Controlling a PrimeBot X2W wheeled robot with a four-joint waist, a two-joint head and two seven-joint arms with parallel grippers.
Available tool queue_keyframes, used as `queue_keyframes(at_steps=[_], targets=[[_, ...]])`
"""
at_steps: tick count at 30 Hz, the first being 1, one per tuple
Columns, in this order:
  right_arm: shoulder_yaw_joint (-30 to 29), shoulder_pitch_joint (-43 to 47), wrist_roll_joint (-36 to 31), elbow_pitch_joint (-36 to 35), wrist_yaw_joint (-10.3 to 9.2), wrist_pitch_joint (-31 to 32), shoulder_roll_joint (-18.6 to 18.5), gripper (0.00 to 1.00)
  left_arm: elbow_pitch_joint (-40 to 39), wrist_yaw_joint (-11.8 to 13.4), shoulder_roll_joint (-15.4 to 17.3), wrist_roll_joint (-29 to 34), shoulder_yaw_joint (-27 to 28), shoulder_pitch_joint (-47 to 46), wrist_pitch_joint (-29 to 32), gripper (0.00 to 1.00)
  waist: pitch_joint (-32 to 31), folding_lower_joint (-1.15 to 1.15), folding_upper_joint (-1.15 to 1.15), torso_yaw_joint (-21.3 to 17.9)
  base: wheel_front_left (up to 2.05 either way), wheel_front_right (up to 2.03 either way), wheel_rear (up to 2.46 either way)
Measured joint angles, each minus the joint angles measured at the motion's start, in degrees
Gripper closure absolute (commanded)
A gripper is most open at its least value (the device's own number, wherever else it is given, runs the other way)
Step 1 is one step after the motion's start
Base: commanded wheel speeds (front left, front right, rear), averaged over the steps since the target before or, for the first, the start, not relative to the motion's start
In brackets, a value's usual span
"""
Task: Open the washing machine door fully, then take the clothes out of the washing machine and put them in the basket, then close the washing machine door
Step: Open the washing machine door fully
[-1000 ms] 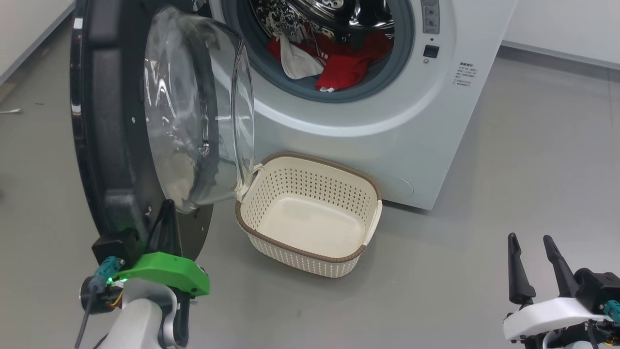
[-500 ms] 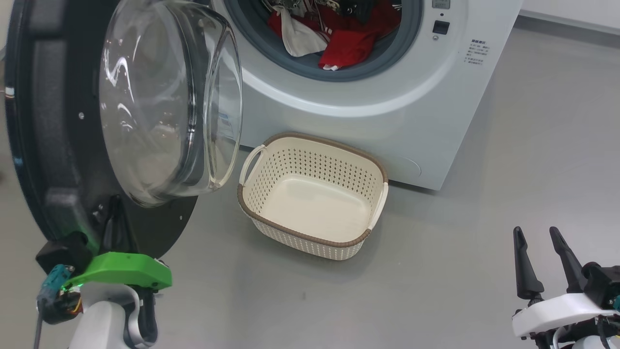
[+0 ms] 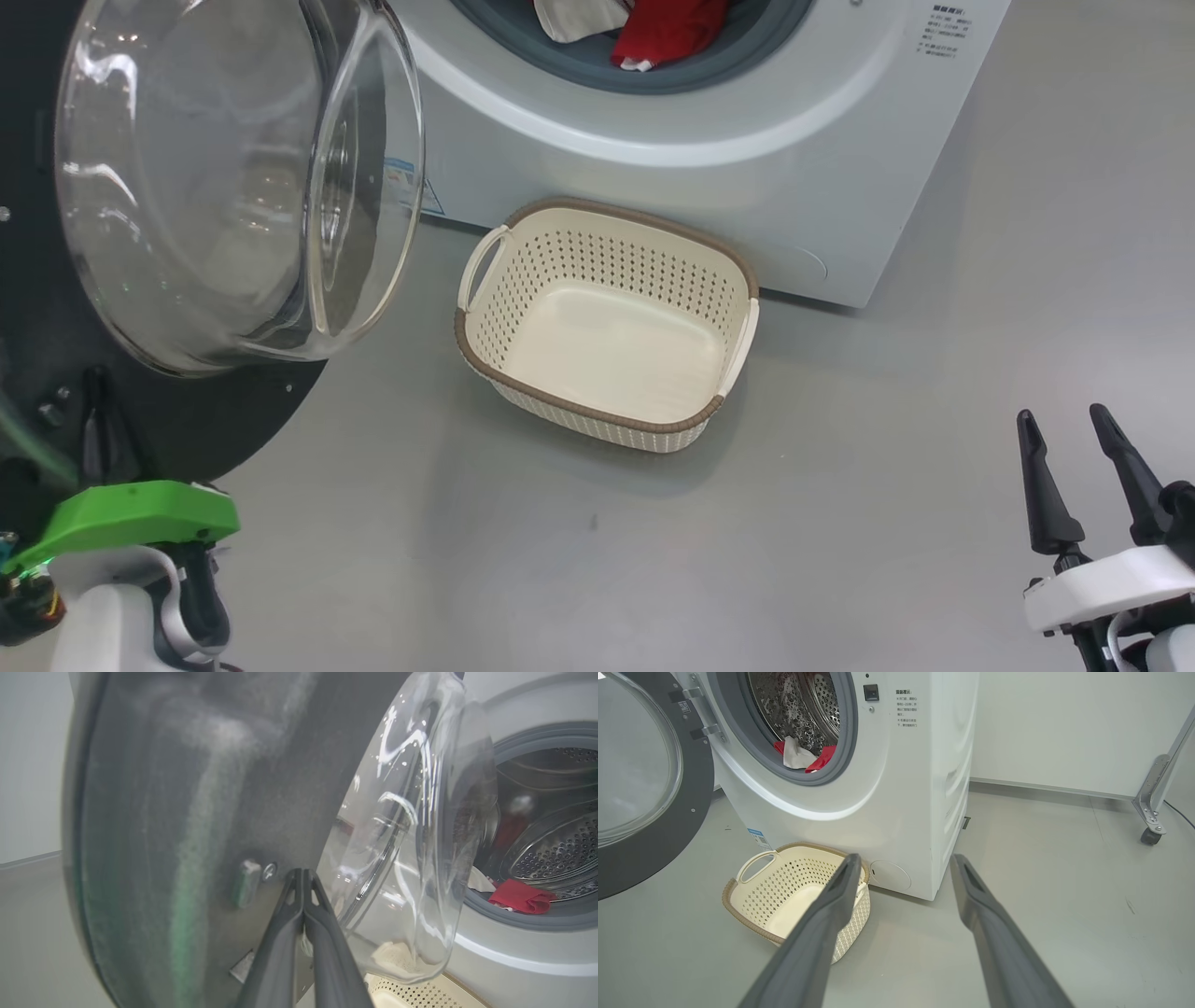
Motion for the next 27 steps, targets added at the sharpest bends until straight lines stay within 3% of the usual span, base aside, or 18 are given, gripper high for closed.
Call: queue_keyframes(at_steps=[27], targets=[[-0.26, -0.86, 2.61, -5.08, 0.00, -0.01, -10.84, 0.00, -3.98, 0.00, -0.19, 0.12, 13.30, -3.92, -0.26, 1.00, 12.97, 0.00, 0.00, -0.43, 0.00, 0.00, 0.00]])
